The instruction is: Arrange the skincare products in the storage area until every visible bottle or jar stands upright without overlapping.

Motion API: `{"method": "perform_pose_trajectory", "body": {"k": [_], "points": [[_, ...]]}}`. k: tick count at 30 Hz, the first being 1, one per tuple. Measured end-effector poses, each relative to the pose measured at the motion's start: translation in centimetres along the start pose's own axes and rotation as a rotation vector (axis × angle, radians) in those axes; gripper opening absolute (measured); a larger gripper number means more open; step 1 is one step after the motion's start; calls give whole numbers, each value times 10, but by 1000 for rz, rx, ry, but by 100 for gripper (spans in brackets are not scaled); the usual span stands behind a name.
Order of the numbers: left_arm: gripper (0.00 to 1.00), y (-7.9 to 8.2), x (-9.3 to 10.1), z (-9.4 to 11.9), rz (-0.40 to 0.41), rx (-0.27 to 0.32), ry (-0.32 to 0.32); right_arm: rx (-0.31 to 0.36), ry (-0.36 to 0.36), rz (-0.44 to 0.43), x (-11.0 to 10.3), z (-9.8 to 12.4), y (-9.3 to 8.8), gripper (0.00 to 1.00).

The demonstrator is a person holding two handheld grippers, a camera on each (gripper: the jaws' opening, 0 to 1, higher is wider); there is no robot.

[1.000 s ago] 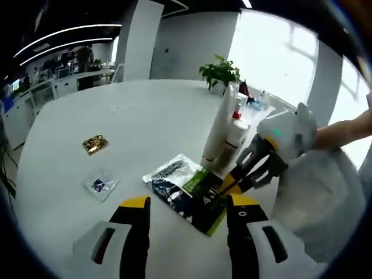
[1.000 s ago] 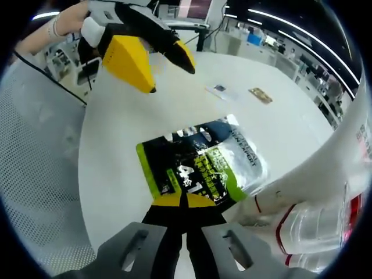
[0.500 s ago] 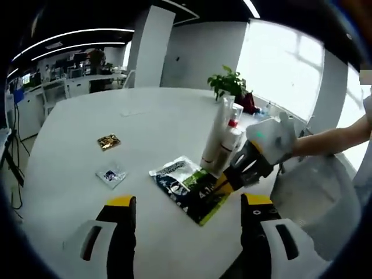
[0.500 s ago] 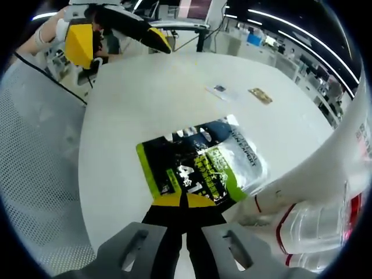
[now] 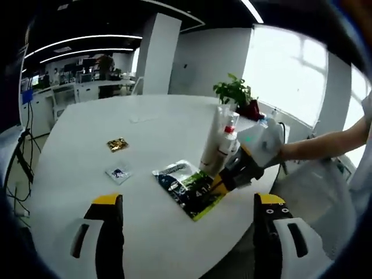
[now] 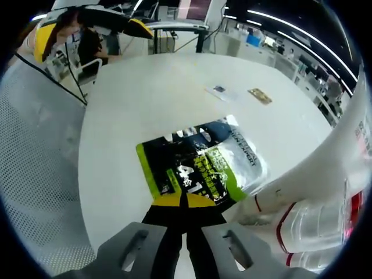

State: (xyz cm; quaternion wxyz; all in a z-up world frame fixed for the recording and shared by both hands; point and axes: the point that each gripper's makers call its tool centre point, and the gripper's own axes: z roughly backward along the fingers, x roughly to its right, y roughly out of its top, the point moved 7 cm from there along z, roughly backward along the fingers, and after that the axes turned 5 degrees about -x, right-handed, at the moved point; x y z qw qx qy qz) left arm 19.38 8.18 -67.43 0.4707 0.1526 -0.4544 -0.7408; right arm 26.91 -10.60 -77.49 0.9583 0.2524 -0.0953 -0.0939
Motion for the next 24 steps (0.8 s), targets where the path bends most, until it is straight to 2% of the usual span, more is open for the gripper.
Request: {"method": "perform_pose_trajectory", "body": {"k": [7, 20, 22, 24], "points": [[99, -4, 5, 3, 1, -11, 29, -2, -7, 5, 0, 0, 0, 1], [99, -13, 8, 11, 36, 0, 42, -20, 3, 4, -5, 7, 1, 1], [99, -14, 7, 11, 39, 2, 43, -7, -8, 7, -5, 13, 2, 1], [99, -17, 7, 11, 35, -8, 38, 49, -28, -26, -4, 24, 6, 1]]}}
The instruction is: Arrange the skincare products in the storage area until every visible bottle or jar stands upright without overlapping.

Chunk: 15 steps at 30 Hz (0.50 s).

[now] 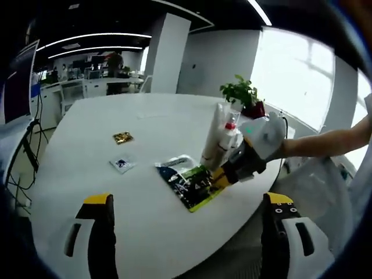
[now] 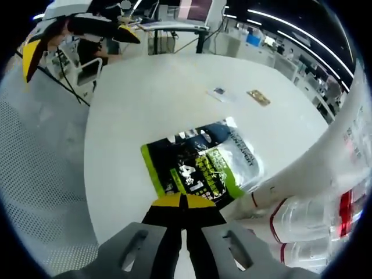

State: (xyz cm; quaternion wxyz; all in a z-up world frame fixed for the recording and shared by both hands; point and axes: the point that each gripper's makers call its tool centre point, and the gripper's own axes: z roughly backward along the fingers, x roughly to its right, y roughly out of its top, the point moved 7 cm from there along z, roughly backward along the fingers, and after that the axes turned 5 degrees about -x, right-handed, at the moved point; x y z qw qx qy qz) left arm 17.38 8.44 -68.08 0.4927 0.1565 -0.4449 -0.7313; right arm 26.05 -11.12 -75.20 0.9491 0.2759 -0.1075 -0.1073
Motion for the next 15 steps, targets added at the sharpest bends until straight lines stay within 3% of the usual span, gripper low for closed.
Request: {"method": "perform_pose_trajectory", "body": {"k": [7, 15], "points": [[99, -1, -1, -2, 6, -4, -12, 98, -56, -45, 3, 35, 13, 3], [99, -1, -2, -2, 12, -5, 0, 184, -120, -58, -2, 64, 18, 25]]}}
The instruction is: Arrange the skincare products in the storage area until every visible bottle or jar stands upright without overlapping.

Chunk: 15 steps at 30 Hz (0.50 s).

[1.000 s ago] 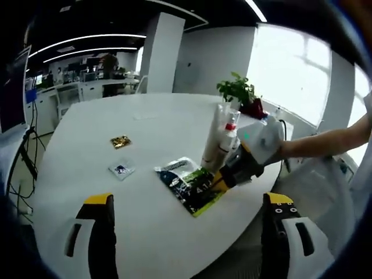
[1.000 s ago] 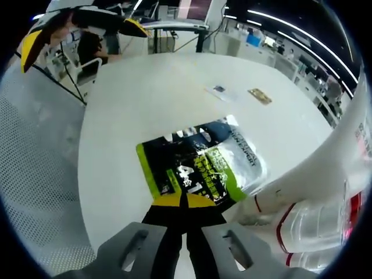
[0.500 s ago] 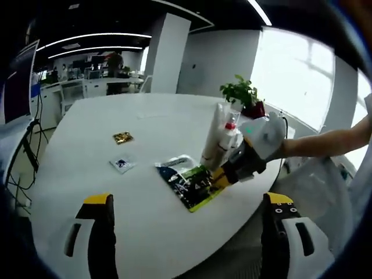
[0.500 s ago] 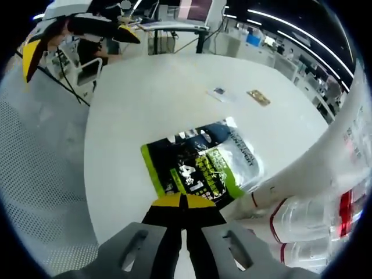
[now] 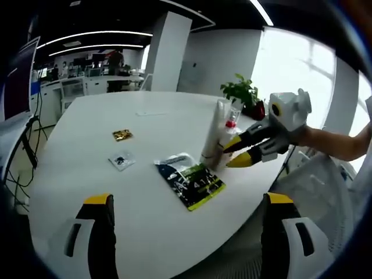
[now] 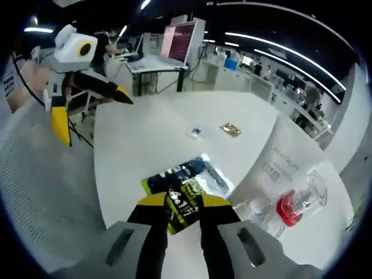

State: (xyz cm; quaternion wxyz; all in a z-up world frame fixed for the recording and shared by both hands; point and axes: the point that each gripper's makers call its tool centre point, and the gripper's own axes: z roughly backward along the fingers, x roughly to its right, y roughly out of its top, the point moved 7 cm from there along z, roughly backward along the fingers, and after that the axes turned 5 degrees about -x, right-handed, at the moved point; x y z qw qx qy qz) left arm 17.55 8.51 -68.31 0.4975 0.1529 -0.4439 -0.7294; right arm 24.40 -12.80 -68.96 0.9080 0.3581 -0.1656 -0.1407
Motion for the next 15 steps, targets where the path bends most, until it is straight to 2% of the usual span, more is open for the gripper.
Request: {"method": "perform_pose_trajectory", "body": {"k": [3, 6, 11, 15], "points": [[99, 1, 3, 1, 0, 21, 6, 53, -28, -34, 1, 8, 5, 33], [99, -1, 4, 1, 5, 14, 11, 99, -63, -54, 4, 16, 10, 39], [99, -1, 8, 1, 10, 16, 9, 112, -119, -50, 8, 25, 9, 50], [99, -1, 7, 0, 5, 12, 4, 126, -164, -79, 12, 34, 8, 57]]}}
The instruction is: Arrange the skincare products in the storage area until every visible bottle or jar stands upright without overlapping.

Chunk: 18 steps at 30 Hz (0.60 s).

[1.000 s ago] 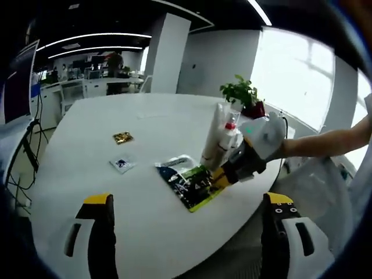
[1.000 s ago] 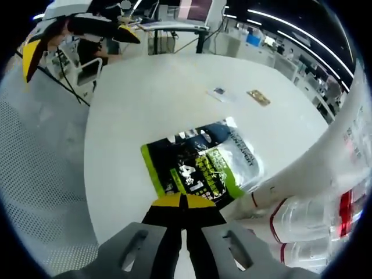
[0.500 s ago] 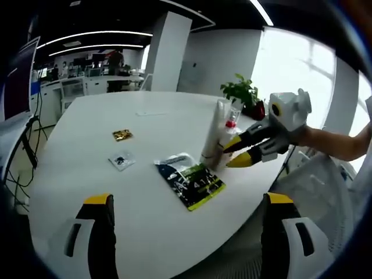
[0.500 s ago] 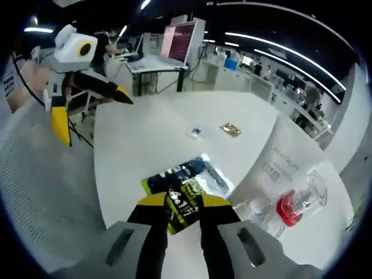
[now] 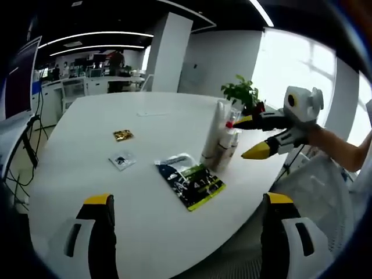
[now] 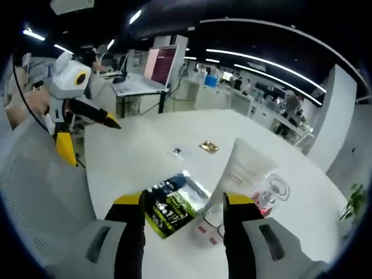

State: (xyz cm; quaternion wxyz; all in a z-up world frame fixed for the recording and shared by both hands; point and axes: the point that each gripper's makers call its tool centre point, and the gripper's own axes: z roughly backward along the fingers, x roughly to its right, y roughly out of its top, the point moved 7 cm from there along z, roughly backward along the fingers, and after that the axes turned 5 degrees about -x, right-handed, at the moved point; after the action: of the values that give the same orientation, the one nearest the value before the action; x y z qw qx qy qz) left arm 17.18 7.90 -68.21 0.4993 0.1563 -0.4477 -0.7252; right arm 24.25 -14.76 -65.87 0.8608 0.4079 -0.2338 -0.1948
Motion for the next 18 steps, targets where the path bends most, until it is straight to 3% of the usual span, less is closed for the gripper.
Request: {"method": "perform_pose_trajectory", "body": {"k": [7, 18], "points": [[99, 0, -3, -1, 3, -1, 4, 12, -49, -42, 1, 14, -2, 70], [99, -2, -5, -3, -1, -8, -2, -28, -85, -104, -4, 22, -14, 88]]}}
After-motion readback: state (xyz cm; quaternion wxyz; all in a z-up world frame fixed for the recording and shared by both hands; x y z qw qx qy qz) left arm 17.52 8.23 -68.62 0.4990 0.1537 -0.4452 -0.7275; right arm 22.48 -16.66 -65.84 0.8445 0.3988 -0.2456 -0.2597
